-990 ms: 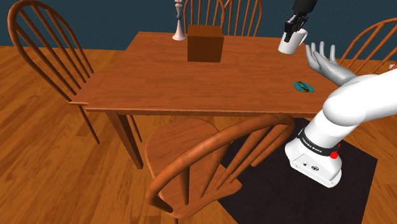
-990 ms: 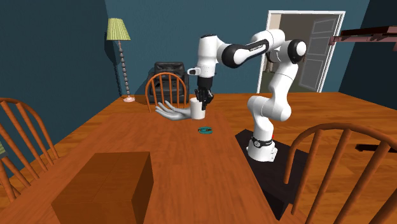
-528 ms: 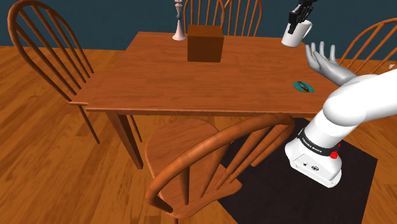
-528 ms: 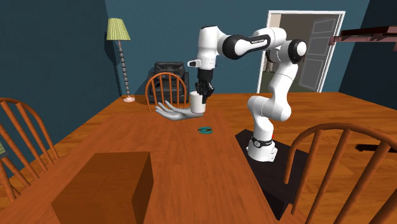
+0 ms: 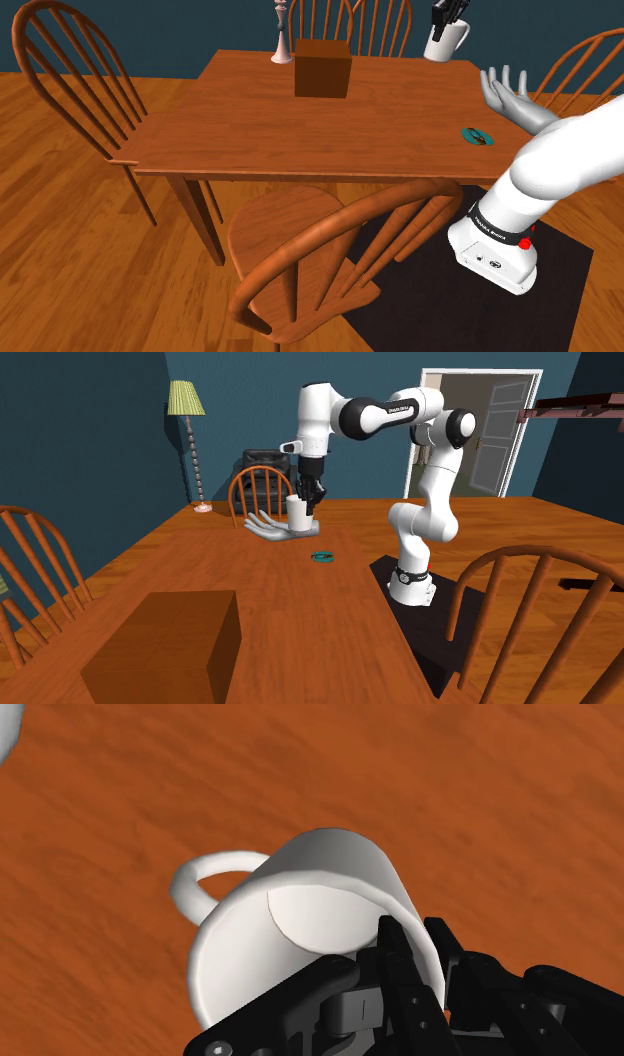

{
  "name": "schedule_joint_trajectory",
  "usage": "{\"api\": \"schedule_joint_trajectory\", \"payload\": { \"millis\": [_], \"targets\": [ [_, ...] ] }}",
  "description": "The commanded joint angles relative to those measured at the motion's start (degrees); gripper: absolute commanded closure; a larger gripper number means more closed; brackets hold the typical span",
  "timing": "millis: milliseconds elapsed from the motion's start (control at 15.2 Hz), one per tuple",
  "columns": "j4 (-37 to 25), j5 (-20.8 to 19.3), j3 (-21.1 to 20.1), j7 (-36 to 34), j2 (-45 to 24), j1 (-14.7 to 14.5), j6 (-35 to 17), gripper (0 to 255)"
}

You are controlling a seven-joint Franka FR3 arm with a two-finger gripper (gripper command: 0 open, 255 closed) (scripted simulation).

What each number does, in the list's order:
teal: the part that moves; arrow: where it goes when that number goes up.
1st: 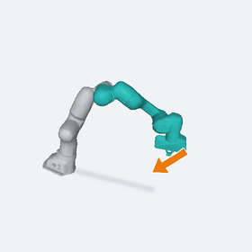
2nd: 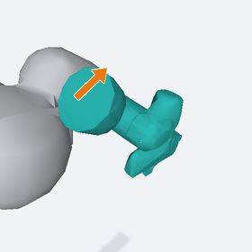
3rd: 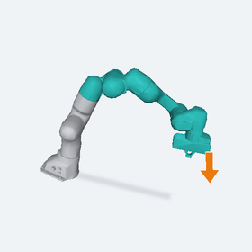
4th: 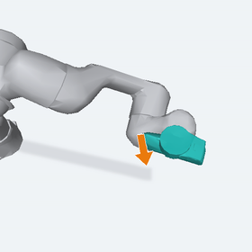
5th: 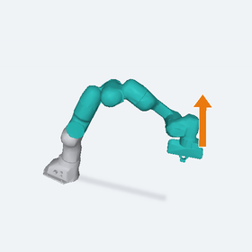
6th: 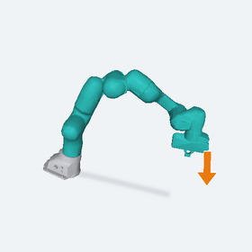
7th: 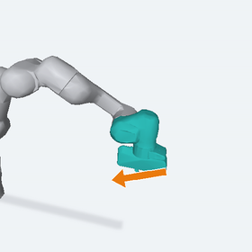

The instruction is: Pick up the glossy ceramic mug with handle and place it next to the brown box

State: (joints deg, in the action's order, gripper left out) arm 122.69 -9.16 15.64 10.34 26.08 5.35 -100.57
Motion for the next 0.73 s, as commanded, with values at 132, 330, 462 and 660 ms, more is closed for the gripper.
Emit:
{"api": "schedule_joint_trajectory", "payload": {
  "millis": [132,330,462,660],
  "targets": [
    [-6.7,2.2,-1.0,-1.9,-8.0,-1.8,-0.9,255],
    [-12.6,3.8,-1.6,-2.9,-14.1,-2.9,-1.0,255],
    [-16.9,4.8,-1.9,-3.5,-18.3,-3.5,-0.7,255],
    [-24.1,6.3,-2.4,-4.3,-24.7,-4.2,0.3,255]
  ]
}}
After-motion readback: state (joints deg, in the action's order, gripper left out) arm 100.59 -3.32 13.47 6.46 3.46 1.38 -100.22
